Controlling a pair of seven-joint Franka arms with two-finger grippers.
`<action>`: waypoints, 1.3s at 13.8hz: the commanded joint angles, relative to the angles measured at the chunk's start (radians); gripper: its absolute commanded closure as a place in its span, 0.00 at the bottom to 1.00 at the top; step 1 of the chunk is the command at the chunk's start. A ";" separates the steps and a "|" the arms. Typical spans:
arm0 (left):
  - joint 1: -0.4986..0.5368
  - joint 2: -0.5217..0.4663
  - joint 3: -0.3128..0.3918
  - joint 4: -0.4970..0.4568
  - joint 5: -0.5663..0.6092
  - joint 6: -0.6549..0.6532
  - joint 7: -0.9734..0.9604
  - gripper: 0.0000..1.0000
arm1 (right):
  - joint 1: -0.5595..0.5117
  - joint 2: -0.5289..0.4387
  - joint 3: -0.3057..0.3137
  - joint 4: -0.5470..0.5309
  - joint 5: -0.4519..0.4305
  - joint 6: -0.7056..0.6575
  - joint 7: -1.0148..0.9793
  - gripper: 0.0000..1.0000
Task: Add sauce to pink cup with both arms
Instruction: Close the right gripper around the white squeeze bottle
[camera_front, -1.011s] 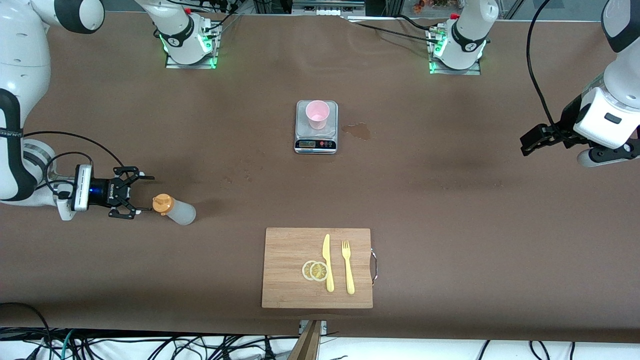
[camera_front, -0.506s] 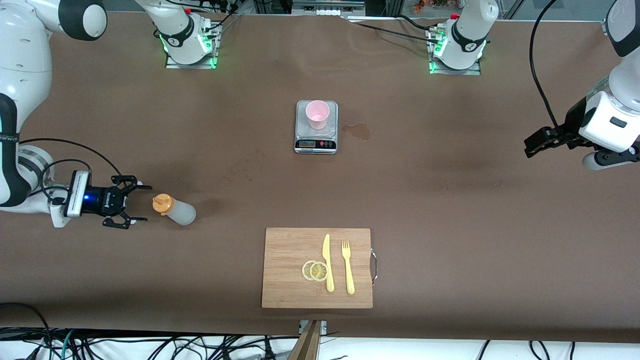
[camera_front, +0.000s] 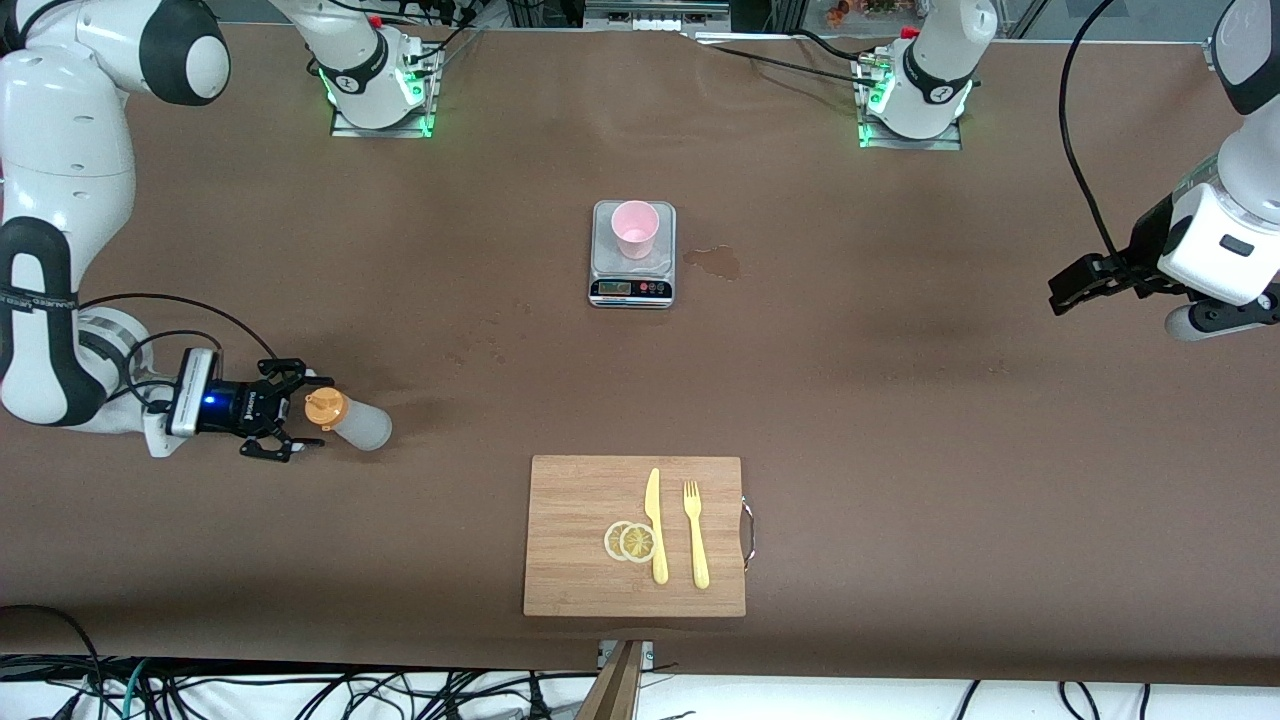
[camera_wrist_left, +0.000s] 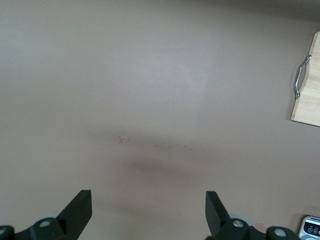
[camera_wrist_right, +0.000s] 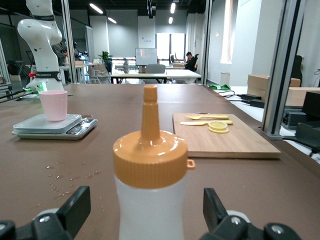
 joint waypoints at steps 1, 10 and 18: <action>-0.001 0.015 0.002 0.032 0.005 -0.029 -0.005 0.00 | 0.021 0.046 -0.003 0.029 0.044 -0.031 -0.040 0.00; 0.001 0.015 0.002 0.032 0.007 -0.029 -0.005 0.00 | 0.062 0.065 0.011 0.026 0.095 -0.051 -0.044 0.69; 0.001 0.015 0.002 0.034 0.007 -0.029 -0.005 0.00 | 0.107 -0.160 0.007 -0.061 -0.076 0.049 0.176 1.00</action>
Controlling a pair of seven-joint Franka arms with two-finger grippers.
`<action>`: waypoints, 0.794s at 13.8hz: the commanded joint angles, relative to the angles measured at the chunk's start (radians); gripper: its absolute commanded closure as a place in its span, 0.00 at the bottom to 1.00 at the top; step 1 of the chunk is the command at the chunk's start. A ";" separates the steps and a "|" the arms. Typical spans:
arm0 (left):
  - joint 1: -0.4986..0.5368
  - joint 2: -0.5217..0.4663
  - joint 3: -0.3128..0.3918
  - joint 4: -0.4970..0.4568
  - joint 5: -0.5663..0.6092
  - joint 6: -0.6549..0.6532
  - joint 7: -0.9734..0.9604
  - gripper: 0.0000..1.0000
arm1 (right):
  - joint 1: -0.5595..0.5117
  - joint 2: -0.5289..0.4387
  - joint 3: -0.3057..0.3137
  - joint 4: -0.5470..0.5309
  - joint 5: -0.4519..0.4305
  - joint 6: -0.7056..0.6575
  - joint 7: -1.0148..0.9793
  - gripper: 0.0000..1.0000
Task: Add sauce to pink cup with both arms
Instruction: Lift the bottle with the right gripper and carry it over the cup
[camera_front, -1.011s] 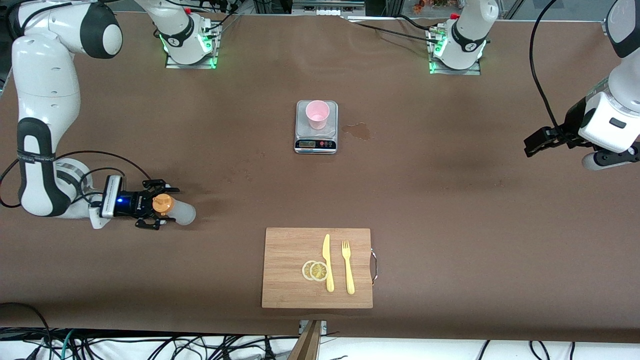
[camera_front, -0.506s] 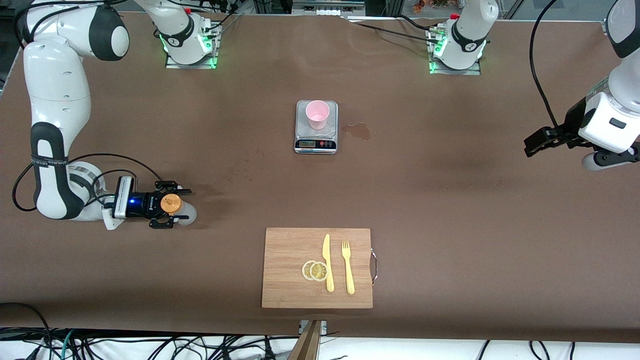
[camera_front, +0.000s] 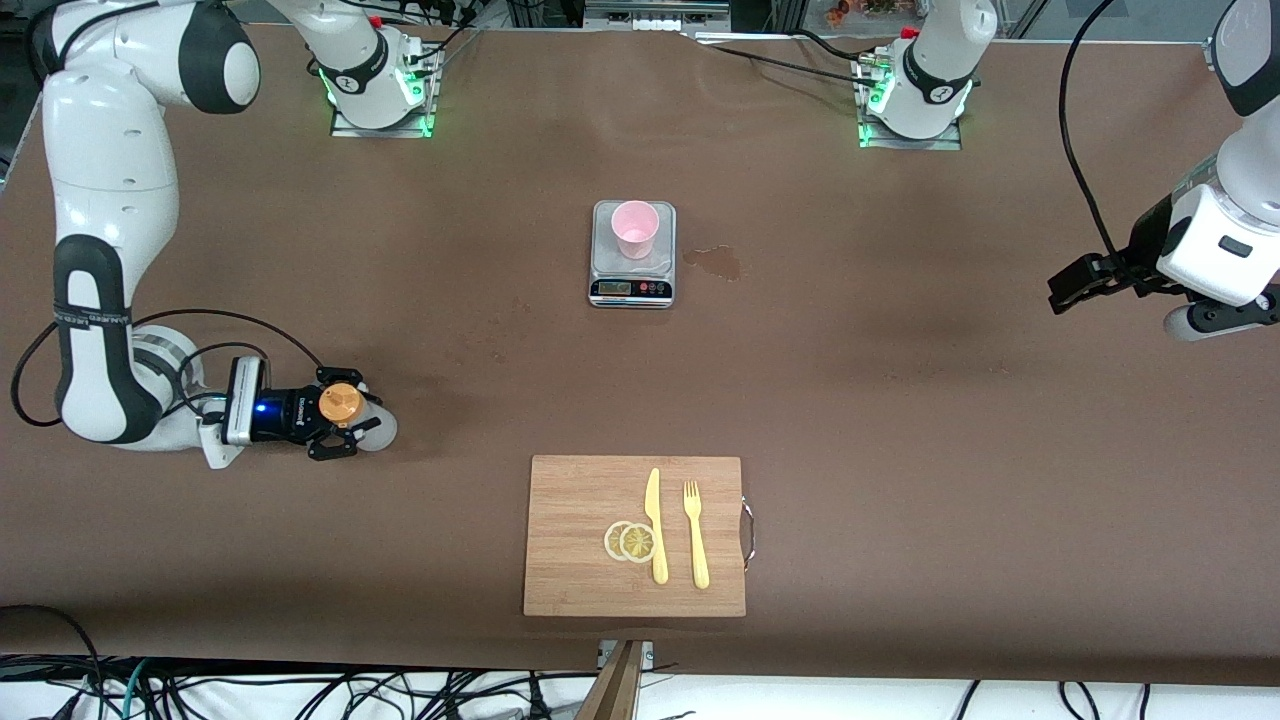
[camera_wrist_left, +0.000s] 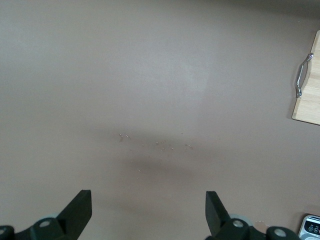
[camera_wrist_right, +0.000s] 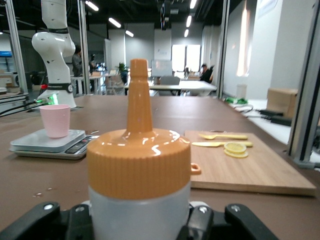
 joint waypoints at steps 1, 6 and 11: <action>0.000 0.014 0.002 0.034 0.007 -0.024 -0.004 0.00 | 0.022 -0.211 -0.003 -0.139 -0.142 0.104 0.136 1.00; 0.000 0.016 0.002 0.034 0.008 -0.024 -0.006 0.00 | 0.126 -0.584 -0.008 -0.444 -0.443 0.349 0.329 1.00; -0.001 0.016 0.000 0.031 0.008 -0.025 -0.004 0.00 | 0.255 -0.768 -0.002 -0.660 -0.543 0.513 0.430 1.00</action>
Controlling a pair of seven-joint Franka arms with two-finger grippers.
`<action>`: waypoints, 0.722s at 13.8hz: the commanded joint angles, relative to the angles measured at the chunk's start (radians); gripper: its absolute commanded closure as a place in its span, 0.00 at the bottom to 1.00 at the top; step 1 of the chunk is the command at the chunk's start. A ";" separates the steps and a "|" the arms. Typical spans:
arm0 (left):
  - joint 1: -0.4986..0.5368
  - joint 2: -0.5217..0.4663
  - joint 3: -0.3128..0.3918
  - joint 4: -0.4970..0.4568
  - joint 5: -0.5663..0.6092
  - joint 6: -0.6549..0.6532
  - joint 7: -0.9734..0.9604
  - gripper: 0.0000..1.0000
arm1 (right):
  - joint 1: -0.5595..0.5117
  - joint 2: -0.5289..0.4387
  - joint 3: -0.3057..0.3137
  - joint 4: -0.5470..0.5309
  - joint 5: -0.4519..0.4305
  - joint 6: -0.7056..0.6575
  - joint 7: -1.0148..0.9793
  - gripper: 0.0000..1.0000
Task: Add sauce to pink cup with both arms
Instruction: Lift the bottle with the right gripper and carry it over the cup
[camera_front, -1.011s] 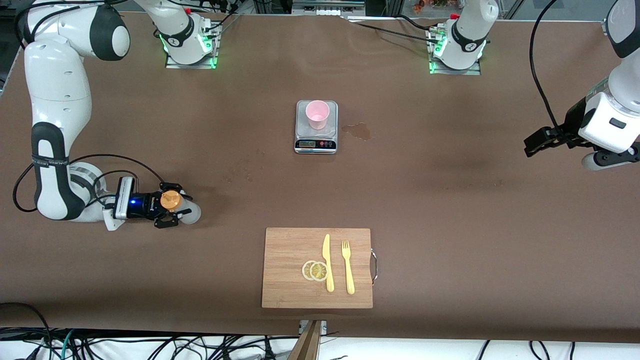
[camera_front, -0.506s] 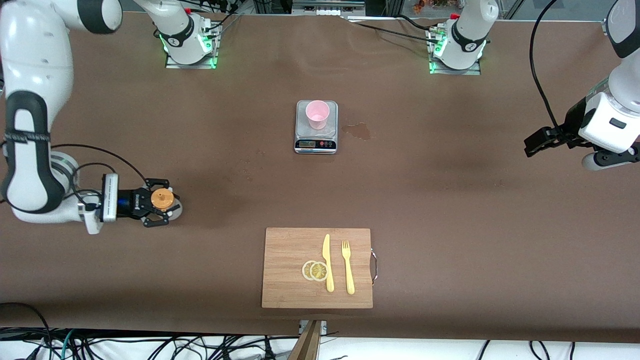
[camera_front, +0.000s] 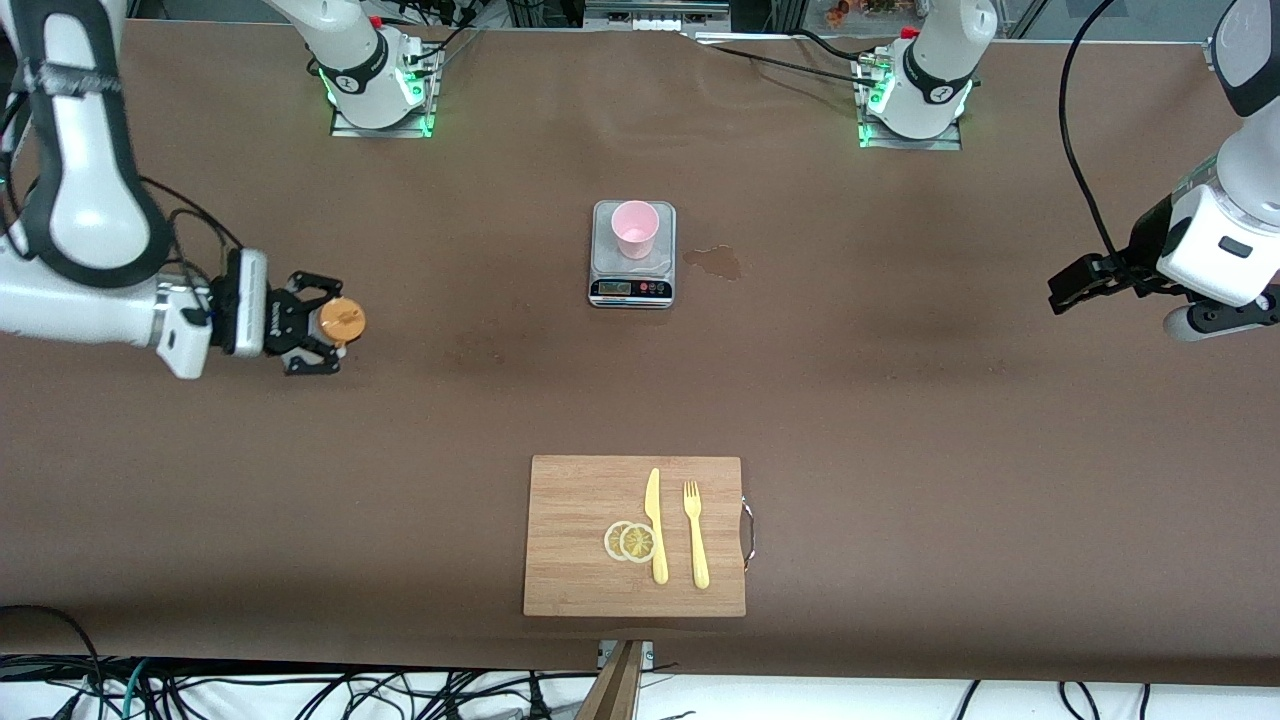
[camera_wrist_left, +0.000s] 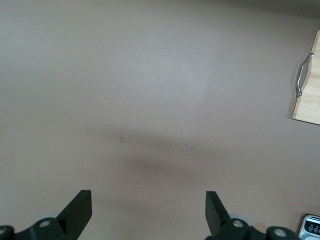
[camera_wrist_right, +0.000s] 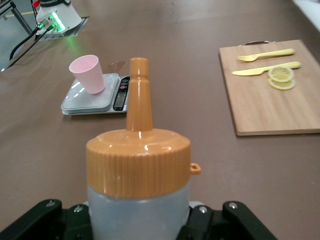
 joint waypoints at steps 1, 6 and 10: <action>-0.001 0.014 0.000 0.030 0.008 -0.022 -0.003 0.00 | 0.086 -0.099 -0.001 -0.137 -0.068 0.105 0.067 1.00; 0.000 0.016 0.002 0.030 0.008 -0.045 -0.001 0.00 | 0.271 -0.130 0.045 -0.140 -0.296 0.147 0.459 1.00; -0.001 0.016 0.000 0.030 0.010 -0.054 -0.003 0.00 | 0.367 -0.130 0.099 -0.139 -0.427 0.160 0.705 1.00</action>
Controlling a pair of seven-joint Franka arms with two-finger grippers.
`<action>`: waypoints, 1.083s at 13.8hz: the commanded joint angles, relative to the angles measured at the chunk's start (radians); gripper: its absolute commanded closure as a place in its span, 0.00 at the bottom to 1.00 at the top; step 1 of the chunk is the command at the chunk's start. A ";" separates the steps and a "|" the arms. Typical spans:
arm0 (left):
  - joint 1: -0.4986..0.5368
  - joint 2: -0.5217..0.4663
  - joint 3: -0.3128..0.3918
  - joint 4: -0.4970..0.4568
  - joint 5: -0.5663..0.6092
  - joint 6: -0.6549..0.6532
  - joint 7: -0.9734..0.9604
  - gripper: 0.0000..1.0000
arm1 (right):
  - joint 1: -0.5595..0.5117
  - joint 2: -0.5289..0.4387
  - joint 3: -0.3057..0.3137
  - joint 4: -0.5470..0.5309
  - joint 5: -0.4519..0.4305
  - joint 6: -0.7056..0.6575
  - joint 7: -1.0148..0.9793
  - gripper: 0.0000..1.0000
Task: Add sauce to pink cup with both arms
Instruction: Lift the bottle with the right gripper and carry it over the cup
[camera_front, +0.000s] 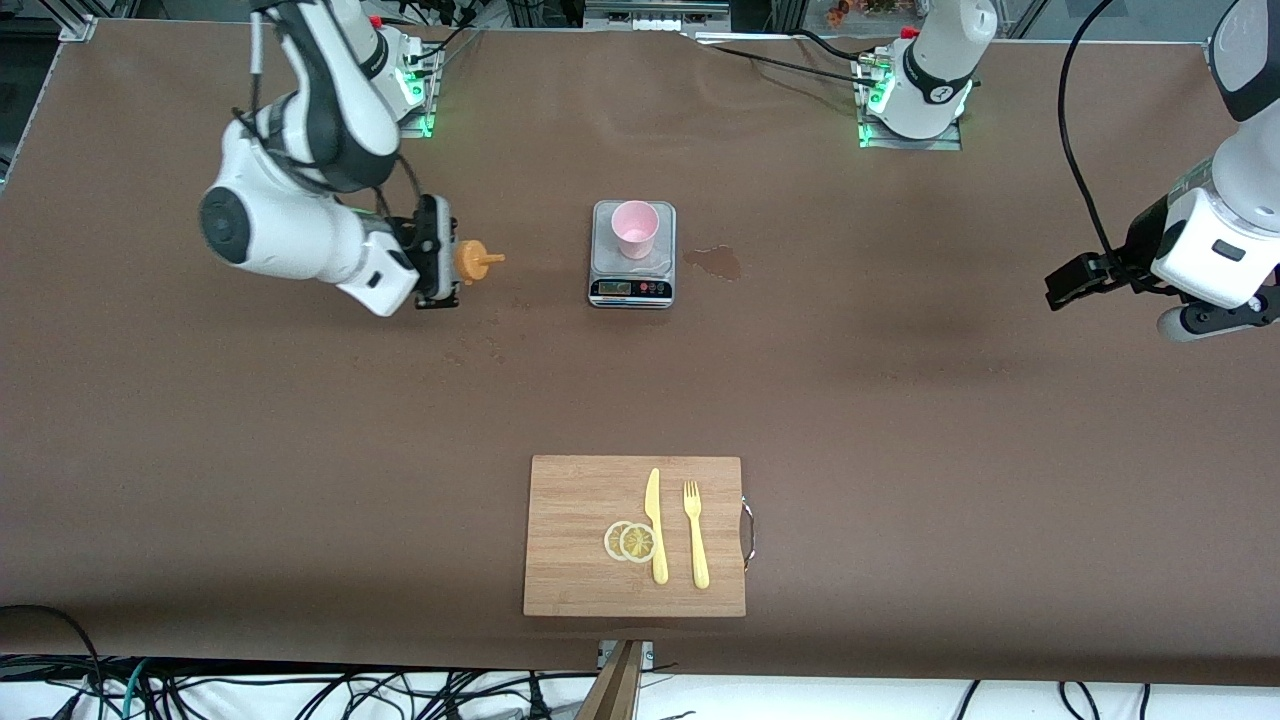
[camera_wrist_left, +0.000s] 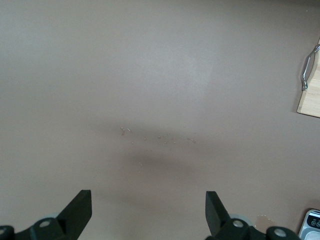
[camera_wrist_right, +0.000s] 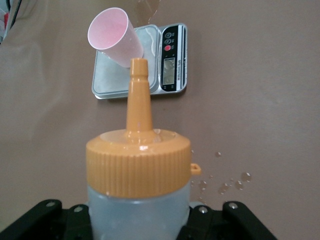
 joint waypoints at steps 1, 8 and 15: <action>-0.002 0.012 0.000 0.030 0.010 -0.028 -0.003 0.00 | 0.036 -0.034 0.060 -0.028 -0.101 0.025 0.165 1.00; -0.002 0.016 0.000 0.031 0.010 -0.026 -0.001 0.00 | 0.155 -0.002 0.178 -0.025 -0.275 0.028 0.549 1.00; -0.002 0.016 -0.003 0.031 0.013 -0.026 -0.001 0.00 | 0.229 0.058 0.204 -0.007 -0.355 0.023 0.704 1.00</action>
